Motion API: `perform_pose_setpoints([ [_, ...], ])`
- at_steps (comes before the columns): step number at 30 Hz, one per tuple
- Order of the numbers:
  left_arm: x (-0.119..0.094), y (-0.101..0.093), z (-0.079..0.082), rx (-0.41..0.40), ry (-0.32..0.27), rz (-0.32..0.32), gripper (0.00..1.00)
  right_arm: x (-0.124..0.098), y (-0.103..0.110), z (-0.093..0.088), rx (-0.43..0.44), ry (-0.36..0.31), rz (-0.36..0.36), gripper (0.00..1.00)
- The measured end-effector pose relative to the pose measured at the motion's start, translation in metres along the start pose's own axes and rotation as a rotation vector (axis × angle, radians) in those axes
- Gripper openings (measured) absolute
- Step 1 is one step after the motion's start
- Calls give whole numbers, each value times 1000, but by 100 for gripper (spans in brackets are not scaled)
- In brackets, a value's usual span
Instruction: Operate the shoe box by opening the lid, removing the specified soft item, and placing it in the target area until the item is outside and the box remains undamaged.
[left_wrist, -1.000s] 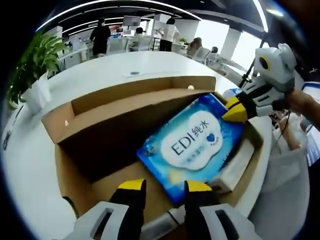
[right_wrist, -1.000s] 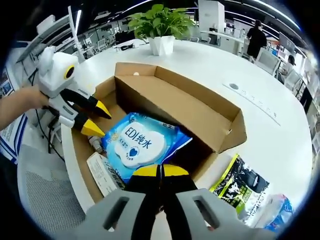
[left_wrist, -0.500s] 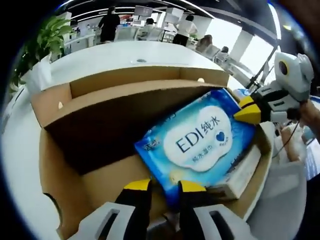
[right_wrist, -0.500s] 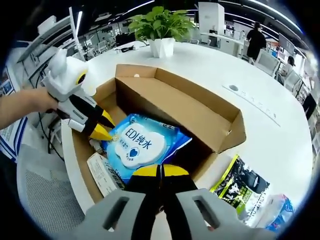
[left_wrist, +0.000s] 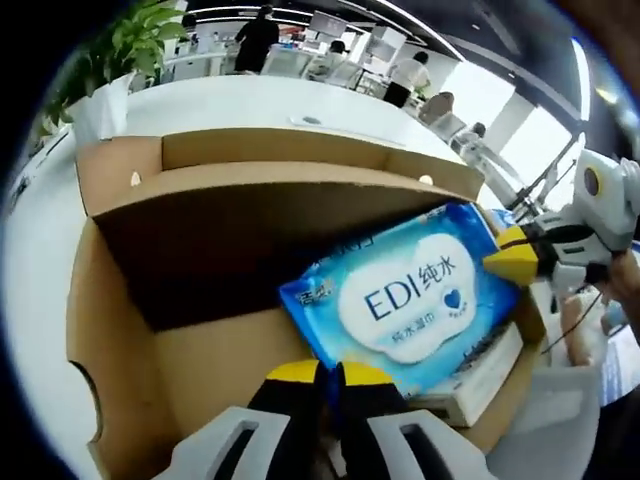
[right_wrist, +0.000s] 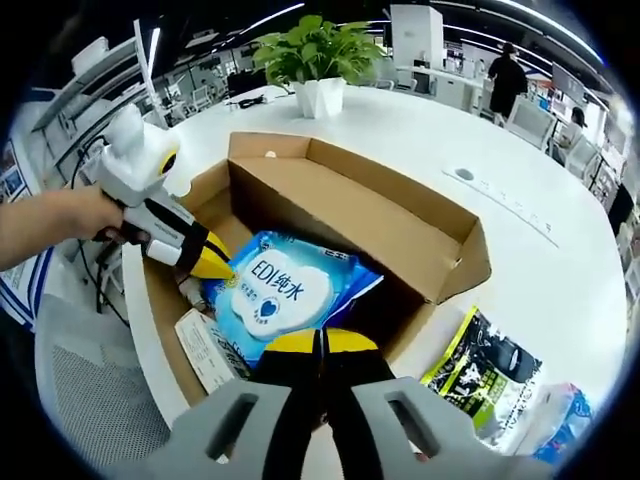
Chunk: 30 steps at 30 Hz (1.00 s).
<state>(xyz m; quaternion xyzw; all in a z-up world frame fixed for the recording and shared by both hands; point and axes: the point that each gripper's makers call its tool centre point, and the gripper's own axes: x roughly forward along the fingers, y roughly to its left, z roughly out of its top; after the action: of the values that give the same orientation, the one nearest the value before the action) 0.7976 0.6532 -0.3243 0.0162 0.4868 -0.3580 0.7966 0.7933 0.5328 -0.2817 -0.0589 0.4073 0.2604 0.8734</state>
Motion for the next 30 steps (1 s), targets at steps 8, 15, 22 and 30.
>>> perform_pose_setpoints([
  [8,-2,-1,2,4,11,20,0,0,1,0,22,-8,-8,0],
  [15,-9,2,10,-26,-15,32,0,1,0,-3,75,-30,0,0],
  [22,-19,2,16,-24,-36,30,0,-3,1,3,100,-66,7,0],
  [30,-41,0,28,-57,-86,12,0,-13,6,12,120,-102,20,0],
])
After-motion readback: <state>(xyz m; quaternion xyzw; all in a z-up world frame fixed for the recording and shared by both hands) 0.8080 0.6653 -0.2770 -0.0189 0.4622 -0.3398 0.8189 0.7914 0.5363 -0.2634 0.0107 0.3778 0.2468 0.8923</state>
